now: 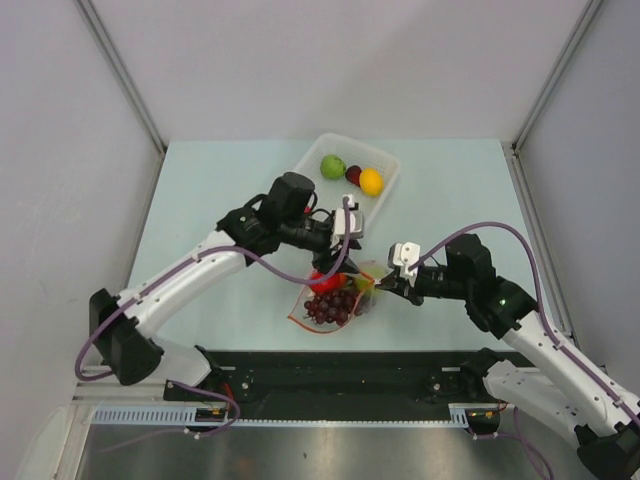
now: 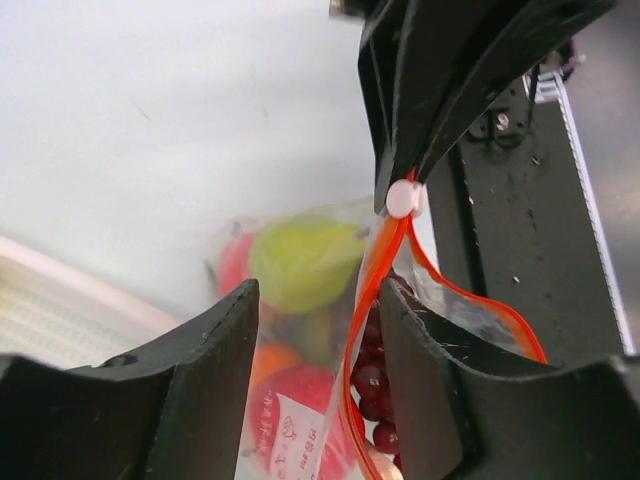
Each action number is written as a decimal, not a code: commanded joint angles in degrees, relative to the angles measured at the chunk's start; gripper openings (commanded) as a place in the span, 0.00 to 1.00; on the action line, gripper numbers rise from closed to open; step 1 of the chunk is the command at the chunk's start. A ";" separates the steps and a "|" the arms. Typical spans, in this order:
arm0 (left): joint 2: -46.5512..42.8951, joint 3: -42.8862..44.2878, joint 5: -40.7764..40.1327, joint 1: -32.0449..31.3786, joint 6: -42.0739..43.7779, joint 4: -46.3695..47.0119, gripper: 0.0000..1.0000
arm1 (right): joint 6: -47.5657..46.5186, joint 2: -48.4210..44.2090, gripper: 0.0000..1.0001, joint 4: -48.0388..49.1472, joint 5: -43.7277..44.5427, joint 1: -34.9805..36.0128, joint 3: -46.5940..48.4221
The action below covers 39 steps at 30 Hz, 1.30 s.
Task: Place the food in the zip-top bag and seal the zipper
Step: Zip the zipper food storage bag at the center of the board.
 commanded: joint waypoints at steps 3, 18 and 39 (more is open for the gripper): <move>-9.64 -2.92 -6.01 -6.92 0.67 8.64 0.58 | 11.00 -0.35 0.00 1.32 1.01 0.53 4.19; -5.95 -6.09 -16.57 -14.49 0.06 15.85 0.47 | 15.49 -0.97 0.00 0.35 1.53 0.53 6.83; -7.53 -12.32 -18.15 -9.04 3.92 6.10 0.02 | 15.40 -3.08 0.00 -0.53 3.56 -1.13 6.47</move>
